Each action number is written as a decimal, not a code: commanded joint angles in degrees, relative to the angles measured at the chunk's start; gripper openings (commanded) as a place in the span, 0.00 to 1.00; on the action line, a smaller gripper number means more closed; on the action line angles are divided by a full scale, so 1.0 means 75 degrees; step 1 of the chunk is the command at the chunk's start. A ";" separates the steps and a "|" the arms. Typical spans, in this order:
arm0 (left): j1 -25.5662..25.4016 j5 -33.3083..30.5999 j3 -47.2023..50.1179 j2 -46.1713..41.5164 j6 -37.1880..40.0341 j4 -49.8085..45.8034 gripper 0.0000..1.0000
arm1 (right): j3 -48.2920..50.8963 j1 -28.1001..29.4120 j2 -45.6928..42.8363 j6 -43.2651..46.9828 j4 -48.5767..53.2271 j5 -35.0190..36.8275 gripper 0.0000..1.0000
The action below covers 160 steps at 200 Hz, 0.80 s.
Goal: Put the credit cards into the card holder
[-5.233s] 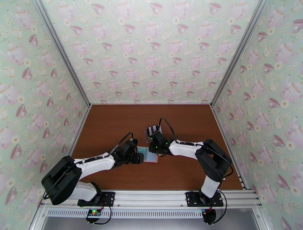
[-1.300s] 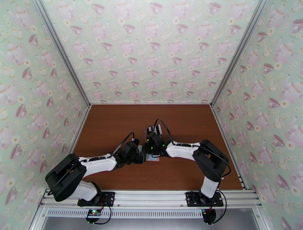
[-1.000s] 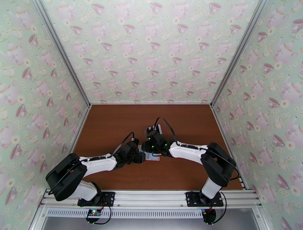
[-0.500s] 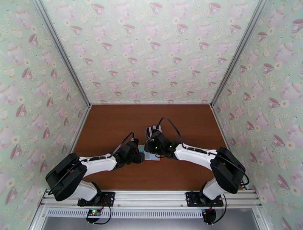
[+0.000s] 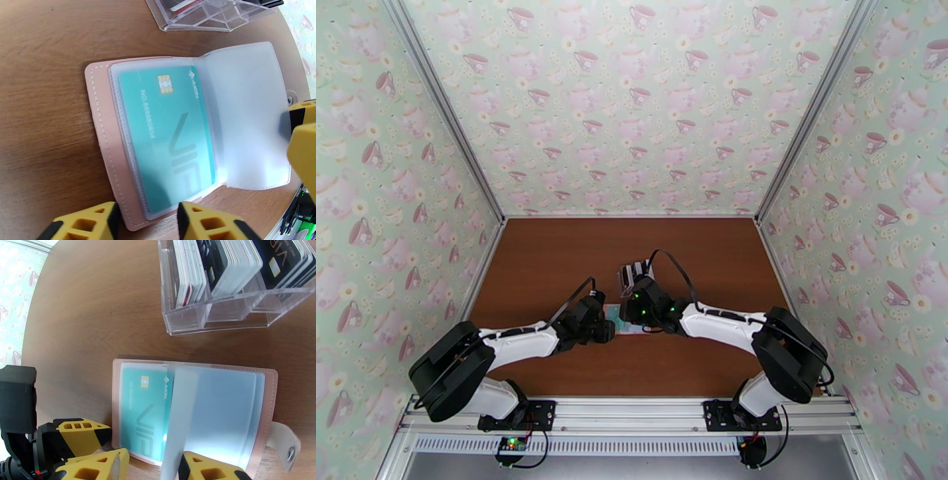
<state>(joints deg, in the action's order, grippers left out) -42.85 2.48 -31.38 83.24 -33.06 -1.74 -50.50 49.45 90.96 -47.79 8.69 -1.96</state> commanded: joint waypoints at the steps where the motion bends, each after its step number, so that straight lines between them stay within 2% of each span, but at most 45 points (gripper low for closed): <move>1: -0.0033 0.0208 0.0126 -0.0072 -0.0057 -0.0214 0.39 | 0.0078 -0.0030 0.0061 -0.0041 -0.0055 0.0016 0.44; 29: -0.0018 0.0220 0.0126 -0.0072 -0.0056 -0.0215 0.36 | 0.0043 -0.0174 0.0053 0.0082 0.0048 0.0044 0.45; 91: 0.0015 0.0226 0.0071 -0.0105 -0.0057 -0.0273 0.44 | -0.0176 -0.0466 0.0266 0.0364 0.0280 0.0059 0.45; 122: 0.0053 0.0234 0.0047 -0.0085 -0.0034 -0.0272 0.43 | -0.0353 -0.0572 0.0386 0.0442 0.0330 0.0051 0.45; 147: 0.0085 0.0255 0.0019 -0.0060 0.0014 -0.0295 0.43 | -0.0385 -0.0591 0.0539 0.0334 0.0013 -0.0328 0.45; 160: 0.0119 0.0278 0.0023 -0.0080 0.0013 -0.0287 0.47 | -0.0347 -0.0582 0.0580 0.0222 -0.0208 -0.0559 0.45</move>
<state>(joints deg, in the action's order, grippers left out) -42.57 3.44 -31.27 83.11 -33.04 -1.76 -51.92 45.21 94.00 -45.65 9.63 -2.72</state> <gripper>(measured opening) 0.436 0.451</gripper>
